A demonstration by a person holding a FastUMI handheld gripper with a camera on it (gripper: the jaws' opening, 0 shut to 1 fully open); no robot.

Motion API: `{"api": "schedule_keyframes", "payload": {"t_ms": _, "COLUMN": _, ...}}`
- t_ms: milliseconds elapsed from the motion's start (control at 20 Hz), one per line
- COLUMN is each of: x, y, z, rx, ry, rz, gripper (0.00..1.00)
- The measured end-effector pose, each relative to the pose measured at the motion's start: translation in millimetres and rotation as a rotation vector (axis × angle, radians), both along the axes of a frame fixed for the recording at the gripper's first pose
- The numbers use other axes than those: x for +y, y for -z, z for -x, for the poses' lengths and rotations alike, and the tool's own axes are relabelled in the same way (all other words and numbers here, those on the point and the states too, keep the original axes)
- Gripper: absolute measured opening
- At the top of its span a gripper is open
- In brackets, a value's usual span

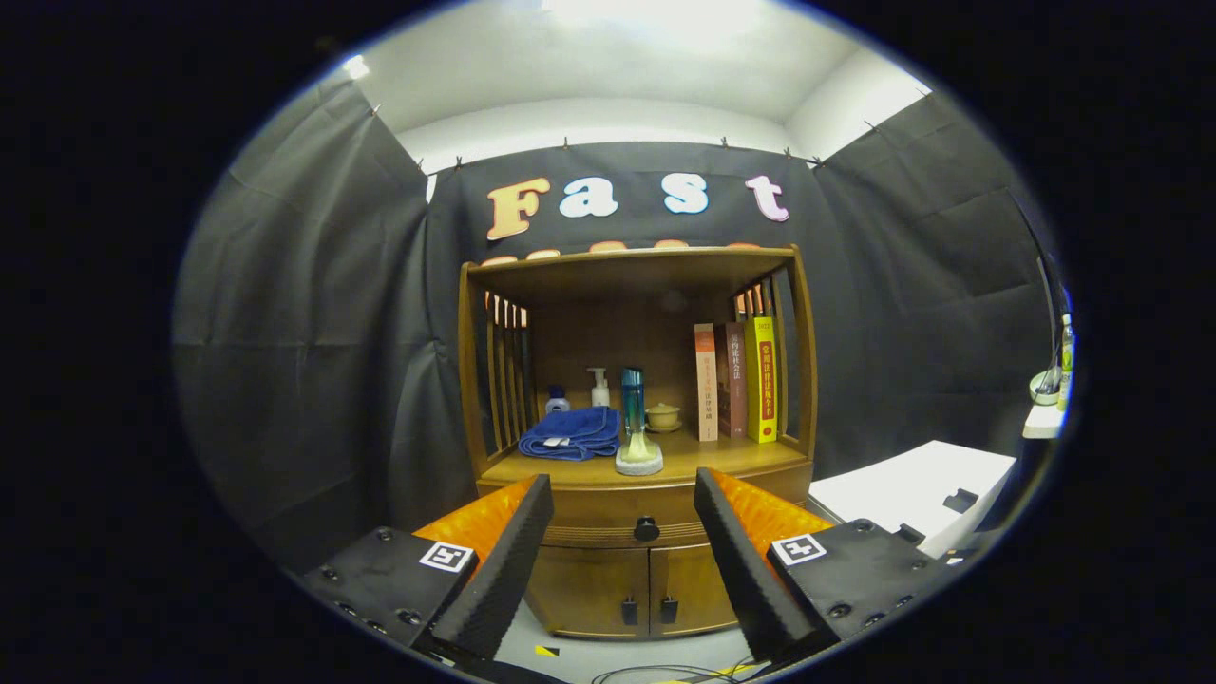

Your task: Pull open the drawer, take out the items inside it, and place them on the countertop above the cabinet.

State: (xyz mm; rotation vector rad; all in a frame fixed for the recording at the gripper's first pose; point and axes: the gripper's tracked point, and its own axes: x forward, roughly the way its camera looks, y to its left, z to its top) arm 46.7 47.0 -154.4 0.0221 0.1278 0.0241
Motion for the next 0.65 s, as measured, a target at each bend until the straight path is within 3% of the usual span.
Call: {"api": "schedule_keyframes", "payload": {"t_ms": 650, "x": -14, "y": 13, "z": 13, "rx": 0.008, "ry": 0.011, "rz": -0.006, "gripper": 0.98}}
